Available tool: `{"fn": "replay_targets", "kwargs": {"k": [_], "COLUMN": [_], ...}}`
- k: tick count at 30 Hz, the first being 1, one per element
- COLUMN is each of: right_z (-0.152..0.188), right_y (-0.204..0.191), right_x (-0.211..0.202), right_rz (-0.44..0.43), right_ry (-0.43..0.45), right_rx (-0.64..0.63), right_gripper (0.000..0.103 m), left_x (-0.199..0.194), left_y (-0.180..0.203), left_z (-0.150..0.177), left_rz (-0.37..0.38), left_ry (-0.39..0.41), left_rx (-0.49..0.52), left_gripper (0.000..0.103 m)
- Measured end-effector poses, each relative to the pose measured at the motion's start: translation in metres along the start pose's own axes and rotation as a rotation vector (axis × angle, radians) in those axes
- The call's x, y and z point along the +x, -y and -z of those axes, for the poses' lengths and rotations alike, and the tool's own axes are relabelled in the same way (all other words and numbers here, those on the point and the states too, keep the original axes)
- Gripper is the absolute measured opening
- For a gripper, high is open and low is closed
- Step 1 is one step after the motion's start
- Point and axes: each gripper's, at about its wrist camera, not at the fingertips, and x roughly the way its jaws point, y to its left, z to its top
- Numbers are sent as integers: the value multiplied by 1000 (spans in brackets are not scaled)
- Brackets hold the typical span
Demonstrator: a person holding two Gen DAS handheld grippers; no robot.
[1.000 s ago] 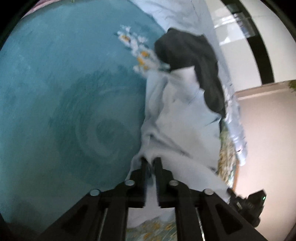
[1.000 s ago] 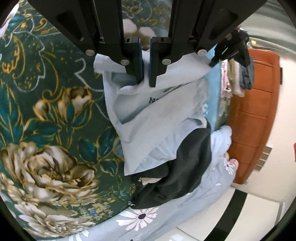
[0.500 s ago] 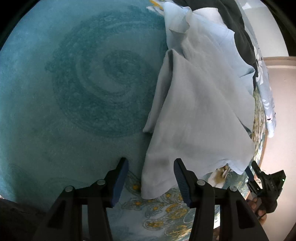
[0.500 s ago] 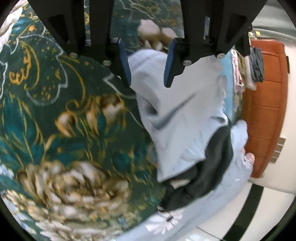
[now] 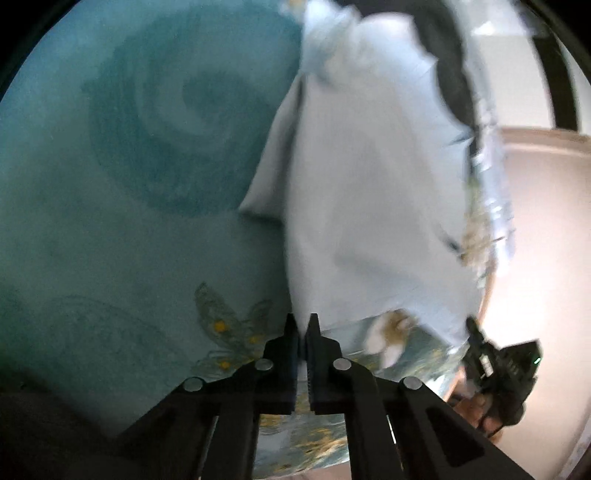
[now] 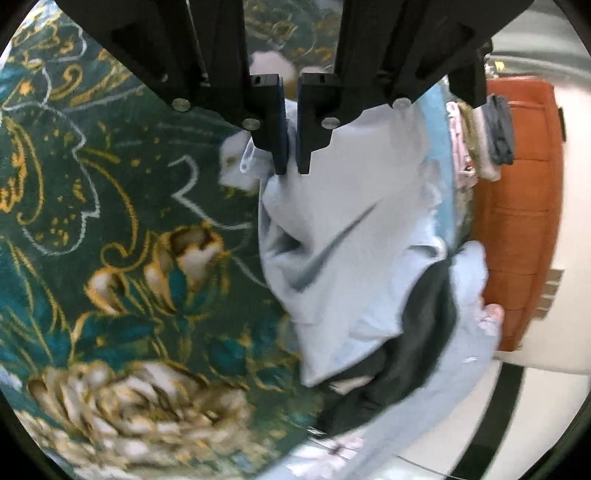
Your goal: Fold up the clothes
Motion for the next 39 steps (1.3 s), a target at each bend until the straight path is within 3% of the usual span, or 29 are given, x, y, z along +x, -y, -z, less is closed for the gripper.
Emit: {"fn": "replay_targets", "kwargs": {"k": [3,8,12,17,21,26,29,33,39], "right_z": [6,18,41,37,25,-24,-60,-104,-155], "right_y": [-17,-52,-70,-55,-45,-50,-53,-54,-78], "right_x": [-27,-78,-122,-114,-102,-66,-38,-3,41], "right_rz": [-77,-224,-250,-224,-210,-221,-215,-155,-29], "right_ry": [46,108,120,87,63,44,23,10,25], "right_rx": [-33,-89,-168,-108,-55,-1,46,95,50], "right_gripper": [3,2,2,2,2,2,2,2,3], "left_x": [-32,-103,-141,-136,-129,-111,-91,-68,-46], "left_y": [3,18,8,-11,-4,-2,5,17,23], "left_z": [6,38,80,87,60,-4,-43,-91,-152], "left_rz": [88,147,194,233,223,276,253,211,146], "left_ry": [88,209,206,156,150,136,119,112,149], "left_rx": [6,127,158,119,87,-25,-55,-73,-100], "left_gripper": [2,2,2,2,2,2,2,2,2]}}
